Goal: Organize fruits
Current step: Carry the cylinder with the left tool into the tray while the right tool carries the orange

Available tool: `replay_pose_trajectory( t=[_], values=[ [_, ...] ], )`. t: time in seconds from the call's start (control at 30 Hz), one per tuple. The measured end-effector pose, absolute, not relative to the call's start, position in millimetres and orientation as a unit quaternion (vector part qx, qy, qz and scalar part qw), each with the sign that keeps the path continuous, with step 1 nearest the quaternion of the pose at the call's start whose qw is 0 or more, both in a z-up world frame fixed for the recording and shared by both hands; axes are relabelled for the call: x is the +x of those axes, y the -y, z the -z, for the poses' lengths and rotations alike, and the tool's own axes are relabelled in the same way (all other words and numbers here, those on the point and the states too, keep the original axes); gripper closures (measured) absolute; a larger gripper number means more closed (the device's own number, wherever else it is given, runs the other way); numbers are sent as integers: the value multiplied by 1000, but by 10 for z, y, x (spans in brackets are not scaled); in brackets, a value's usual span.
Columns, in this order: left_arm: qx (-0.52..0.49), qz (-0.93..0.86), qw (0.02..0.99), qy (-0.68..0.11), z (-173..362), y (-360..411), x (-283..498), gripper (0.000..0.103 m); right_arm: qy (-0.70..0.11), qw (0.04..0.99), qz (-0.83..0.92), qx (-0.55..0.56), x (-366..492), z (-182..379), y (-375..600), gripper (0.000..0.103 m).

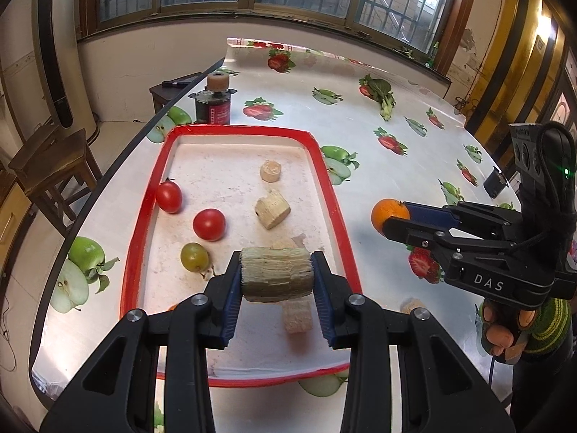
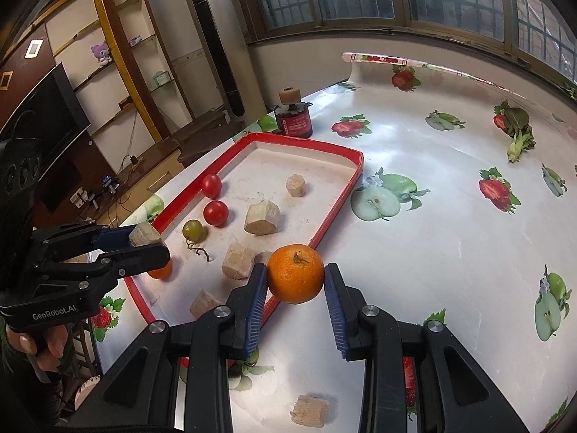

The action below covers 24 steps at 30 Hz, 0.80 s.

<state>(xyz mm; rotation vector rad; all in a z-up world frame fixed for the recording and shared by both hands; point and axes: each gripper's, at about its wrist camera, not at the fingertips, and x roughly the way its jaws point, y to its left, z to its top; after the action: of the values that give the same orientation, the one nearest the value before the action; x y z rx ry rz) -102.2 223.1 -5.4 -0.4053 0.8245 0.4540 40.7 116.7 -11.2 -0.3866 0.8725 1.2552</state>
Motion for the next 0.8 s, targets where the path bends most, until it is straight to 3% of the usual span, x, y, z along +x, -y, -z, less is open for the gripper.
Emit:
replay_pose_trajectory(
  t=[0.8],
  values=[
    [-204,-264,850,-409,215,-3194,-516,69,-405,707,-554,-167,726,217,-2201,70]
  ],
)
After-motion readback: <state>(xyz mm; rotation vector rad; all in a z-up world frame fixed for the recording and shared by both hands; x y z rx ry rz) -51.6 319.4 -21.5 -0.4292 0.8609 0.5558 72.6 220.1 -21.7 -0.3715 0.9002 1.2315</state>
